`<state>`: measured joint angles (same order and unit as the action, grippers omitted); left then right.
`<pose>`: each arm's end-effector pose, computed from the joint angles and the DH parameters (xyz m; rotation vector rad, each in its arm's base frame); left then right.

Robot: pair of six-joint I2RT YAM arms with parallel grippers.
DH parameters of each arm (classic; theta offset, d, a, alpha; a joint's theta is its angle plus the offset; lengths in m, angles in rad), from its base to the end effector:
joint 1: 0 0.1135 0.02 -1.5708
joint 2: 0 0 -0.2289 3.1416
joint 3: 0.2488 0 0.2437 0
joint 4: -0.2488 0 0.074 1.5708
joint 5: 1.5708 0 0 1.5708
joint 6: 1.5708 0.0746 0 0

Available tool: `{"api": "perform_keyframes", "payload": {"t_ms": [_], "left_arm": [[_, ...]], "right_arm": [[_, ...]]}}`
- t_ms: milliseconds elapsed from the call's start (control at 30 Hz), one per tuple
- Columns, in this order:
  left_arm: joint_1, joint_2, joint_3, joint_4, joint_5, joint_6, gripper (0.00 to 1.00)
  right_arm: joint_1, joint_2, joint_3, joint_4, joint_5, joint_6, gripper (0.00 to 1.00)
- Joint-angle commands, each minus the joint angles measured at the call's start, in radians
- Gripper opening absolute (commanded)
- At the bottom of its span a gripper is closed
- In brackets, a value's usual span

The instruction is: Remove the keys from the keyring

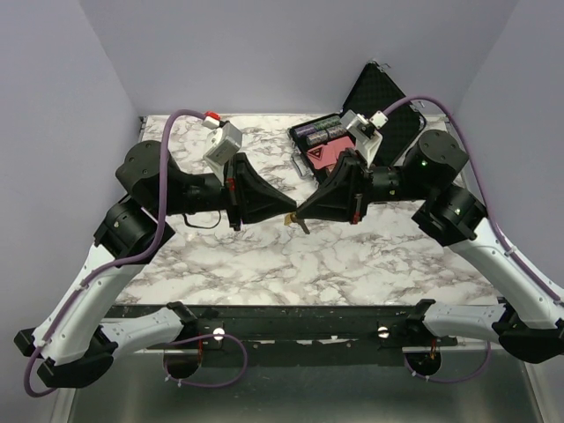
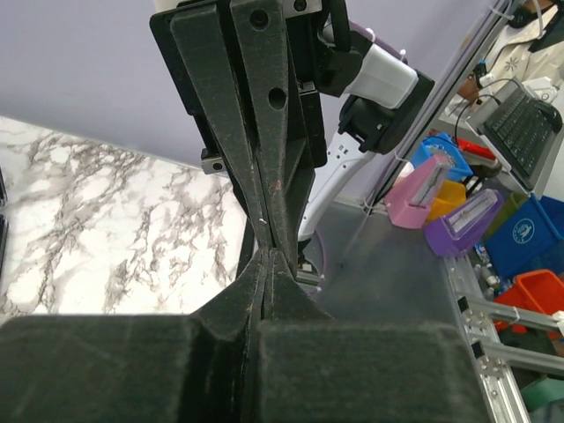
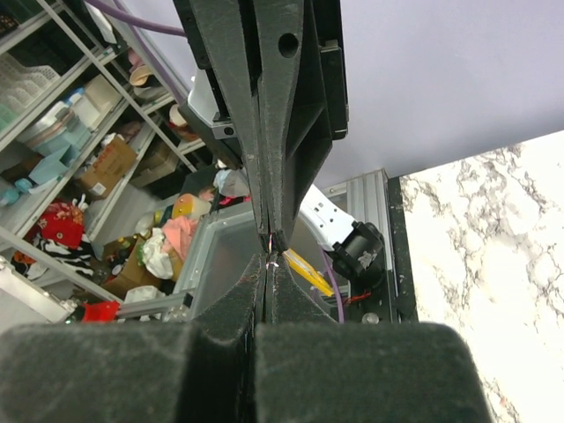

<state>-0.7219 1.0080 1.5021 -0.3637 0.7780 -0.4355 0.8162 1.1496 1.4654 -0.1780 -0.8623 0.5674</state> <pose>0.1181 -0.1737 0.4885 0.9149 1.3957 -1.4613 0.1325 0.2236 0.4696 -1.0006 1.4305 1.6775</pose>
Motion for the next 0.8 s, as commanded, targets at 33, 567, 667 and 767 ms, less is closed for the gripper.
{"api": "perform_keyframes", "payload": {"t_ms": [33,567,667,767], "left_arm": [[0.003,0.027,0.044,-0.141,0.043,0.090,0.00],[0.001,0.110,0.128,-0.385,0.161,0.233,0.00],[-0.002,0.136,0.165,-0.457,0.185,0.270,0.00],[-0.010,0.167,0.204,-0.535,0.193,0.319,0.00]], "right_arm": [[0.008,0.013,0.033,-0.095,-0.038,-0.050,0.01],[0.020,0.050,0.055,-0.216,-0.043,-0.113,0.01],[0.026,0.053,0.055,-0.230,-0.038,-0.123,0.01],[0.032,0.061,0.053,-0.242,-0.038,-0.129,0.01]]}}
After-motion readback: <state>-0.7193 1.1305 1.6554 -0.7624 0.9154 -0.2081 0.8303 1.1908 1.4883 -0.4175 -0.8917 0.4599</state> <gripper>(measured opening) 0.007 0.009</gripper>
